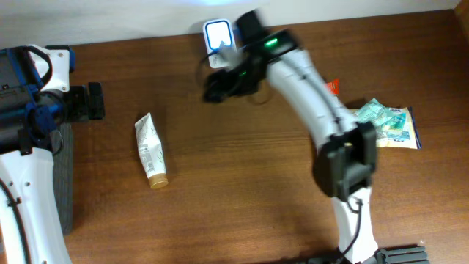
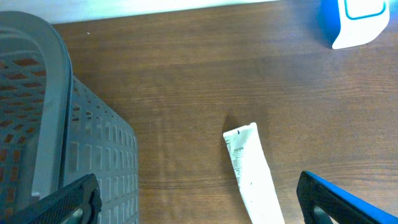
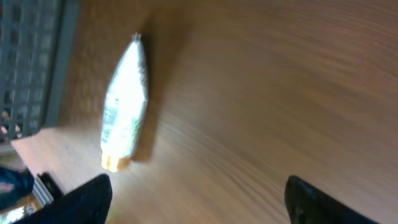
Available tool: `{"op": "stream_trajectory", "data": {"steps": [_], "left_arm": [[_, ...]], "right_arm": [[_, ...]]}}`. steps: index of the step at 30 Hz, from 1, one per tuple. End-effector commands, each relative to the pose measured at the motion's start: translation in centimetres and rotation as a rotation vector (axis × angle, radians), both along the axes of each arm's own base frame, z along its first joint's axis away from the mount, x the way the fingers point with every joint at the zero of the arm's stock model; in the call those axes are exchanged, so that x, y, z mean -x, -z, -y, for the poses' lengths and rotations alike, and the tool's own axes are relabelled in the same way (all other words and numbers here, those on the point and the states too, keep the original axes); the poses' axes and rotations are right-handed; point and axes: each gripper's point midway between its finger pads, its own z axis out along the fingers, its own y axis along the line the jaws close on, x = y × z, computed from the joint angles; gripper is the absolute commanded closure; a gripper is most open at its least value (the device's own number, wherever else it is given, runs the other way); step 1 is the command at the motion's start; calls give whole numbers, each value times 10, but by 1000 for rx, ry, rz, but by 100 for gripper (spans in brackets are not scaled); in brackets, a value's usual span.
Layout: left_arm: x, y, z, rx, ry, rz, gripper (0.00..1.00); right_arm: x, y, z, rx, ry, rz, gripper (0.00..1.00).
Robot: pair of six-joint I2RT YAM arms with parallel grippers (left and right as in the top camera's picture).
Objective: Scan the item barcode
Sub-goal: 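Carry the spaghetti pack right and drop it on the pile, then move the right gripper to the white Pantene tube and grasp it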
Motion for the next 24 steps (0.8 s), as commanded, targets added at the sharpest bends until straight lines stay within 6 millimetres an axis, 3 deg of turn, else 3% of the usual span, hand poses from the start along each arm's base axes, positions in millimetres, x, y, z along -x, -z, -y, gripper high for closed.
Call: {"op": "stream_trajectory", "data": {"steps": [1, 7, 10, 13, 15, 17, 21, 24], "left_arm": [[2, -4, 1, -5, 12, 10, 1], [2, -4, 1, -5, 12, 10, 1], [2, -4, 1, -5, 12, 10, 1], [2, -4, 1, -5, 12, 10, 1], [2, -4, 1, -5, 12, 10, 1], [2, -4, 1, -5, 12, 10, 1], [2, -4, 1, -5, 12, 10, 1], [2, -4, 1, -5, 12, 10, 1]], "right_arm": [[41, 25, -69, -21, -129, -40, 19], [120, 51, -170, -47, -280, -59, 37], [151, 68, -200, -53, -356, -52, 39], [171, 99, -209, 2, -387, -69, 42], [176, 120, -202, 46, -384, -113, 42], [169, 123, -189, 74, -359, -145, 44], [137, 130, -134, 158, -244, -256, 52], [94, 131, -84, 197, -124, -289, 51]]}}
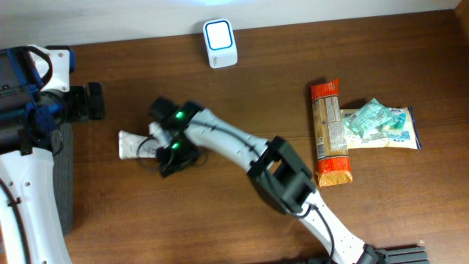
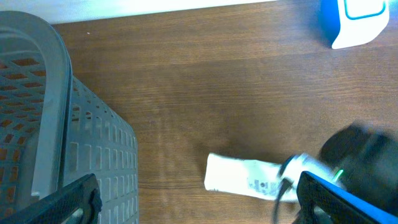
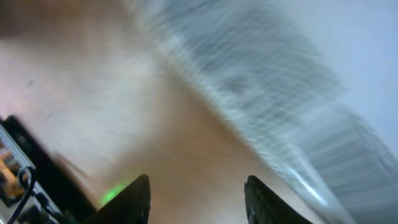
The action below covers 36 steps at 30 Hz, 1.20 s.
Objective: Scan the item barcode
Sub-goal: 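Move the right gripper to the white Pantene tube and grasp it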
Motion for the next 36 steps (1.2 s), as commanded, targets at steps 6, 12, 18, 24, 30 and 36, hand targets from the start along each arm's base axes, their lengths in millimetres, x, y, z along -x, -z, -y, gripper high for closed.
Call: {"op": "stream_trajectory", "data": {"steps": [6, 12, 18, 24, 30, 36], "left_arm": [[2, -4, 1, -5, 12, 11, 1], [2, -4, 1, -5, 12, 11, 1], [2, -4, 1, -5, 12, 11, 1], [2, -4, 1, -5, 12, 11, 1], [2, -4, 1, -5, 12, 10, 1], [2, -4, 1, -5, 12, 10, 1]], "right_arm": [[-111, -8, 98, -59, 280, -8, 47], [-91, -28, 62, -111, 280, -62, 46], [-67, -21, 25, -5, 454, -136, 38], [-75, -5, -18, -13, 573, -7, 23], [-69, 11, -31, 77, 609, 163, 33], [-73, 32, -14, 156, 575, 238, 64]]}}
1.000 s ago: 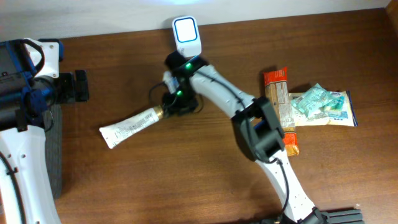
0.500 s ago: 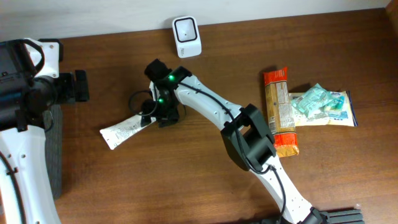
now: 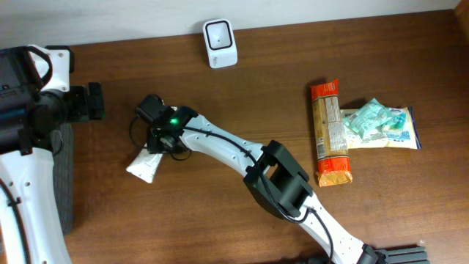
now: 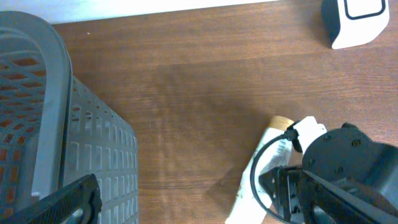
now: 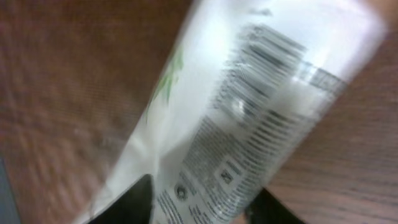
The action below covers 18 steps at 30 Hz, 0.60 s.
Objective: Scan the item barcode
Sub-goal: 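Move the right gripper to the white Pantene tube and grasp it, then lift the Pantene tube up toward the scanner box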
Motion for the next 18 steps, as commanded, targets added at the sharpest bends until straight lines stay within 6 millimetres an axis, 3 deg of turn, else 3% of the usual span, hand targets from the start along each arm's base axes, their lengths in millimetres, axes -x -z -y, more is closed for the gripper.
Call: {"op": "stream_trajectory", "data": {"steps": [1, 5, 7, 9, 12, 15, 18], "left_arm": [[3, -4, 1, -5, 12, 9, 1], [3, -4, 1, -5, 12, 9, 1], [3, -4, 1, -5, 12, 9, 1], [3, -4, 1, -5, 12, 9, 1], [3, -4, 1, -5, 12, 9, 1], [3, -4, 1, -5, 12, 9, 1], [3, -4, 1, -5, 12, 9, 1]], "right_arm": [[-1, 35, 20, 104, -33, 10, 71], [-3, 34, 19, 90, -197, 49, 93], [4, 22, 15, -15, -398, 35, 96], [5, 8, 24, -86, -488, 6, 96], [-8, -21, 66, -61, -570, 18, 96], [-28, -46, 120, 138, -548, 57, 96], [-27, -34, 151, 376, -536, 56, 96]]}}
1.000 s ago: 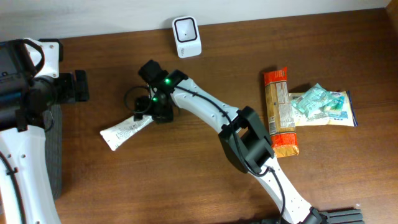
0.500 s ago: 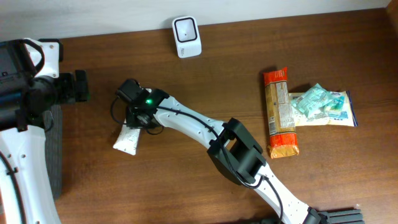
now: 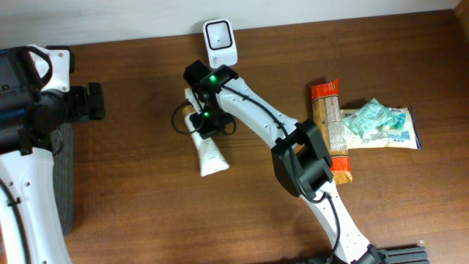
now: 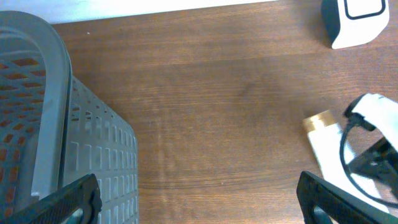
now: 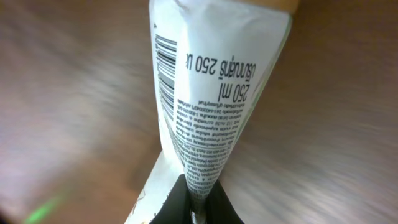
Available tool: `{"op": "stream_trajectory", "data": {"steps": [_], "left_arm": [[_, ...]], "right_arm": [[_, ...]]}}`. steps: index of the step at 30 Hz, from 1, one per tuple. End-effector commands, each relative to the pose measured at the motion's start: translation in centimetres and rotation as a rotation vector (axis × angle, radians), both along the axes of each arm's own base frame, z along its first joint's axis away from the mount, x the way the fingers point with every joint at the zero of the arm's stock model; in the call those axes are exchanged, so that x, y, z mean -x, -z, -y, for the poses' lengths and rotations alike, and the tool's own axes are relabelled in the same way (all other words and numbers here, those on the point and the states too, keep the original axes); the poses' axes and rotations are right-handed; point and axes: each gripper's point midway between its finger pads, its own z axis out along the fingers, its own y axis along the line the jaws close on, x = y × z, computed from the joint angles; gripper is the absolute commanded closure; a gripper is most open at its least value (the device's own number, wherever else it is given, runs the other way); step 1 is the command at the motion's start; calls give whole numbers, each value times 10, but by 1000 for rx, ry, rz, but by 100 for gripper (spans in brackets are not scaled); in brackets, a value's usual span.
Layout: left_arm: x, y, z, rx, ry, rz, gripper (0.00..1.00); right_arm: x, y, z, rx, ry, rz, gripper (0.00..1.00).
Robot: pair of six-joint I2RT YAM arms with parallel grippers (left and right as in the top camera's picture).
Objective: Scan the item barcode
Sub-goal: 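Lift the Pantene tube up toward the scanner box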
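A white tube [image 3: 211, 155] with a tan cap sits in my right gripper [image 3: 205, 121], a short way in front of the scanner [image 3: 220, 42]. The scanner is white with a dark face and stands at the table's back edge. In the right wrist view the gripper [image 5: 196, 202] is shut on the tube [image 5: 205, 93], pinching its flat end. The barcode [image 5: 163, 68] shows on the tube's left side. The left wrist view shows the tube [image 4: 326, 140] at the lower right and the scanner [image 4: 357, 22] at the top right. My left gripper [image 3: 91, 103] stays open at the far left.
A grey mesh basket [image 4: 50, 124] stands at the left edge beside my left arm. An orange snack packet [image 3: 330, 132] and a green-and-white packet [image 3: 385, 125] lie at the right. My right arm [image 3: 293, 139] crosses the middle of the table.
My right gripper, still shut on the tube, has moved right and toward the back, from the left part of the table to just in front of the scanner. The left arm has not moved.
My right gripper was open near the scanner, which was lit blue, while the tube lay at the left. Then the gripper was at the tube, which had turned crosswise. Later it held the tube, the scanner's face dark. Now the tube is near the scanner.
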Motion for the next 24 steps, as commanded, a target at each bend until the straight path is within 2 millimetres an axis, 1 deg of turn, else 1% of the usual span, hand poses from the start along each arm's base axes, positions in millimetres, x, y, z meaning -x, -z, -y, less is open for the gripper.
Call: {"op": "stream_trajectory", "data": {"steps": [1, 2, 4, 5, 6, 7, 8, 10, 12, 13, 15, 16, 17, 18, 19, 21, 22, 23, 24], "left_arm": [[2, -4, 1, -5, 12, 10, 1], [2, -4, 1, -5, 12, 10, 1], [2, -4, 1, -5, 12, 10, 1], [2, -4, 1, -5, 12, 10, 1], [2, -4, 1, -5, 12, 10, 1], [2, -4, 1, -5, 12, 10, 1], [2, -4, 1, -5, 12, 10, 1], [2, -4, 1, -5, 12, 10, 1], [2, -4, 1, -5, 12, 10, 1], [2, -4, 1, -5, 12, 10, 1], [2, -4, 1, -5, 12, 10, 1], [2, -4, 1, -5, 12, 10, 1], [2, -4, 1, -5, 12, 10, 1], [2, -4, 1, -5, 12, 10, 1], [2, -4, 1, -5, 12, 10, 1], [2, -4, 1, -5, 12, 10, 1], [2, -4, 1, -5, 12, 10, 1], [2, -4, 1, -5, 12, 10, 1], [2, -4, 1, -5, 12, 10, 1]], "right_arm": [[-3, -12, 13, 177, -67, 152, 96], [1, -6, 10, 196, -81, 152, 96], [17, 10, 0, 264, -88, 163, 96], [27, 15, -9, 277, -119, 166, 96], [35, 20, -15, 283, -142, 168, 92], [48, 25, -29, 282, -181, 171, 79], [55, 28, -36, 280, -199, 175, 64], [67, 28, -50, 271, -196, 180, 45], [71, 29, -55, 267, -184, 179, 39], [72, 30, -57, 263, -183, 180, 39], [67, 29, -57, 254, -174, 188, 36], [62, 26, -54, 248, -159, 187, 33], [57, 21, -52, 219, -141, 167, 32], [49, 10, -49, 177, -117, 149, 30], [39, -11, -46, 102, -103, 129, 25], [23, -53, -40, -48, -91, 105, 12], [17, -69, -33, -102, -70, 84, 9], [18, -81, -29, -158, -79, 48, 8], [21, -87, -22, -216, -61, -26, 7]]}}
